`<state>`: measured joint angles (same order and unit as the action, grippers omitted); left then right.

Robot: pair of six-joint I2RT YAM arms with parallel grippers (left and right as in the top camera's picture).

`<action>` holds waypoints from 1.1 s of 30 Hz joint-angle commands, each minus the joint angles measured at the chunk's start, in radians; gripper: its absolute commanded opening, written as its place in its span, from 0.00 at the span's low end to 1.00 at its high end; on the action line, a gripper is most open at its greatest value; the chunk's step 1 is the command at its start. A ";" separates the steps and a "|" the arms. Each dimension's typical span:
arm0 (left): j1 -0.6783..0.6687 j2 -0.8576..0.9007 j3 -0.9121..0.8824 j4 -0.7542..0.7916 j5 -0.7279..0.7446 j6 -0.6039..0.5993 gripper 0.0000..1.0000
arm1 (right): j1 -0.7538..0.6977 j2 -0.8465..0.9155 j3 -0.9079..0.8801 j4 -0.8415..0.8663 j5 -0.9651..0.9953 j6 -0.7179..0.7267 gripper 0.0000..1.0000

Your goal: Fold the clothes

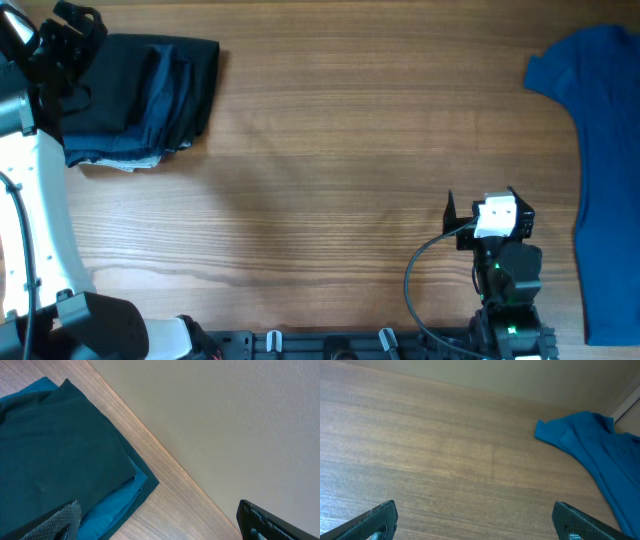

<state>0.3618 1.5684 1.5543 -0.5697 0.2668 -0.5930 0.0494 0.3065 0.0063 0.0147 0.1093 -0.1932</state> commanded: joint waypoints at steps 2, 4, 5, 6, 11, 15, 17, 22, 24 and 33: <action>-0.006 -0.001 -0.002 0.002 0.005 0.001 1.00 | -0.005 0.041 -0.001 0.003 0.000 -0.016 1.00; -0.006 -0.001 -0.002 0.000 0.005 0.001 1.00 | -0.005 0.056 -0.001 0.003 0.000 -0.016 1.00; -0.007 -0.001 -0.002 0.000 0.005 0.001 1.00 | -0.005 0.060 -0.001 0.003 0.000 -0.016 1.00; -0.007 -0.001 -0.002 0.000 0.005 0.001 1.00 | -0.005 0.068 -0.001 0.003 0.000 -0.016 1.00; -0.007 -0.001 -0.002 0.000 0.005 0.001 1.00 | -0.005 0.093 -0.001 0.003 0.000 -0.016 1.00; -0.007 -0.002 -0.002 0.000 0.005 0.001 1.00 | -0.005 0.033 -0.001 0.003 0.000 -0.016 1.00; -0.007 -0.002 -0.002 0.000 0.005 0.001 1.00 | -0.005 -0.019 -0.001 0.003 -0.001 -0.016 1.00; -0.007 -0.002 -0.002 0.000 0.005 0.001 1.00 | -0.005 -0.175 -0.001 0.003 0.000 -0.016 1.00; -0.007 -0.002 -0.002 0.000 0.005 0.001 1.00 | -0.005 -0.237 -0.001 0.003 -0.001 -0.016 1.00; -0.034 -0.002 -0.002 0.000 0.005 0.001 1.00 | -0.005 -0.303 -0.001 0.003 0.000 -0.016 1.00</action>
<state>0.3470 1.5684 1.5543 -0.5758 0.2665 -0.5930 0.0494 0.0235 0.0063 0.0158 0.1093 -0.1974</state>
